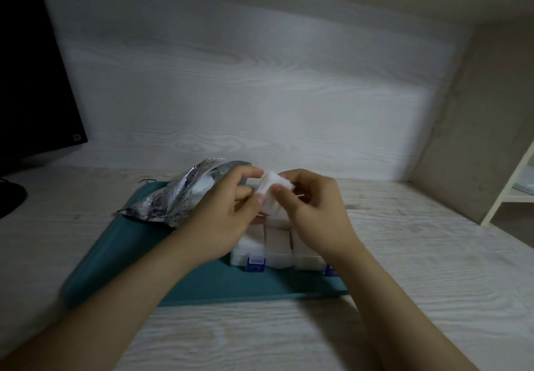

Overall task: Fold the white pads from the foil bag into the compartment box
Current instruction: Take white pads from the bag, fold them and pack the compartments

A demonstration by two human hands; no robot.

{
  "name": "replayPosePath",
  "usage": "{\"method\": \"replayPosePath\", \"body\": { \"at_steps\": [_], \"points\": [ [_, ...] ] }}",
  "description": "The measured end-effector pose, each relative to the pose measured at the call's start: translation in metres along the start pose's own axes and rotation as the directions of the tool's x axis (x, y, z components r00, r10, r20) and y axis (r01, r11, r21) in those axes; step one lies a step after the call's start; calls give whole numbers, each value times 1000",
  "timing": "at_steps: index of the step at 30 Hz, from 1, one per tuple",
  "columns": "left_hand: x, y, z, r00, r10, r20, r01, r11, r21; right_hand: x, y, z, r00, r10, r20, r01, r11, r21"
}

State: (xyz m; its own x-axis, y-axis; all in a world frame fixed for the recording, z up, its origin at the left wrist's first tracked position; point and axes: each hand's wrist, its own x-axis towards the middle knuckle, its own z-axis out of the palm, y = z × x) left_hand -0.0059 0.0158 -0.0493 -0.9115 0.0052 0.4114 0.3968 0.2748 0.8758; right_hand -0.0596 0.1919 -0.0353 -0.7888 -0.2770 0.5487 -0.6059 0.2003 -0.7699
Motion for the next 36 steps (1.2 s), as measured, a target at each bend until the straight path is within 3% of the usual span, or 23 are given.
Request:
{"method": "replayPosePath", "body": {
  "at_steps": [3, 7, 12, 16, 22, 36],
  "points": [
    [-3, -1, -1, 991, 126, -32, -110, 942, 316, 3, 0, -11, 994, 107, -34, -103, 988, 113],
    [-5, -1, -4, 984, 162, 76, -177, 829, 530, 5, 5, -21, 985, 165, 49, -160, 983, -86],
    [-4, -4, -3, 981, 153, 115, -192, 790, 582, 1, 2, -17, 972, 146, 185, -87, 952, -294],
    [-5, -8, -2, 980, 148, 132, -198, 776, 599, -1, 1, -16, 964, 130, 231, -55, 950, -307],
    [-4, -10, -2, 967, 195, 165, -256, 748, 612, -4, 5, -10, 969, 93, 228, 38, 858, -512],
    [-3, -12, -4, 961, 198, 193, -276, 722, 634, -7, 1, -11, 965, -42, 261, 225, 646, -729]
  ]
}}
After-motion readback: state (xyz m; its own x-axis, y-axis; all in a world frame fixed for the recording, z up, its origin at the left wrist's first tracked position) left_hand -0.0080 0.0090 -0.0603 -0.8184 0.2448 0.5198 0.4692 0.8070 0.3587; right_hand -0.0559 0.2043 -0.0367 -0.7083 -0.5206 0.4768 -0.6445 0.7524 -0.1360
